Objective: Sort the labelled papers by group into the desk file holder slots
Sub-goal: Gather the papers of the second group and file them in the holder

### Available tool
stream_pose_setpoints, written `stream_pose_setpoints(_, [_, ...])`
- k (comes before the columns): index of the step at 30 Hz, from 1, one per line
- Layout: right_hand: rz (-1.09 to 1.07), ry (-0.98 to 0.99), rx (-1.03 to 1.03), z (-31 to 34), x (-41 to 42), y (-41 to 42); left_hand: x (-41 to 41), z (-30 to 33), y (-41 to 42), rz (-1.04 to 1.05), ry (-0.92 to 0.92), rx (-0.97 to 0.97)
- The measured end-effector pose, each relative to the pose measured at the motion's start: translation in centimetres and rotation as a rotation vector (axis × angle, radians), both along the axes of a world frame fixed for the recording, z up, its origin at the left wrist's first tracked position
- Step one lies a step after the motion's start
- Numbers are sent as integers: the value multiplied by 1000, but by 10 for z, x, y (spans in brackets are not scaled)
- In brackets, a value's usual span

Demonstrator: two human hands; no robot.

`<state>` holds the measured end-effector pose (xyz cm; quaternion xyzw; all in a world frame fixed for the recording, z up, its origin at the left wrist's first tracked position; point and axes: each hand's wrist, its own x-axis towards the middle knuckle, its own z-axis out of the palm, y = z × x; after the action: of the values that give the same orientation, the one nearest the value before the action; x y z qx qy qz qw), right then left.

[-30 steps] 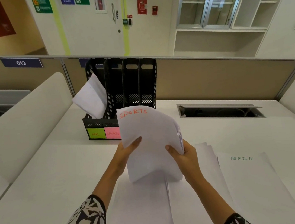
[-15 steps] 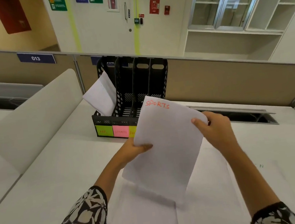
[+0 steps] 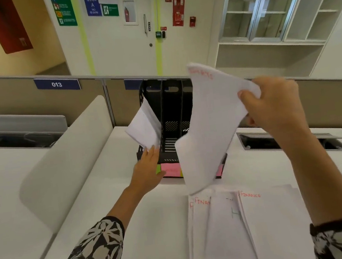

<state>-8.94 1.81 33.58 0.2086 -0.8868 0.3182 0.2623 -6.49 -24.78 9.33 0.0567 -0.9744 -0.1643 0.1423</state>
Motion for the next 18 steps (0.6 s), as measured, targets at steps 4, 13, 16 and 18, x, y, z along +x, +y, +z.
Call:
stream_pose_setpoints(4, [-38,116,43,12,-22,-57,-8,-15,-16,44,-124,-229])
stream_pose_setpoints(13, [-123,260,201,-23,-77,-164,-17,-38,-24,58,-175,-206])
stream_pose_setpoints(16, [-150,250,278,-54,-92,-187,-17,-45,-28,60,-148,-210])
stream_pose_setpoints(18, [-128,210,280,-78,-102,-198,-18,-50,-30,63,-133,-216])
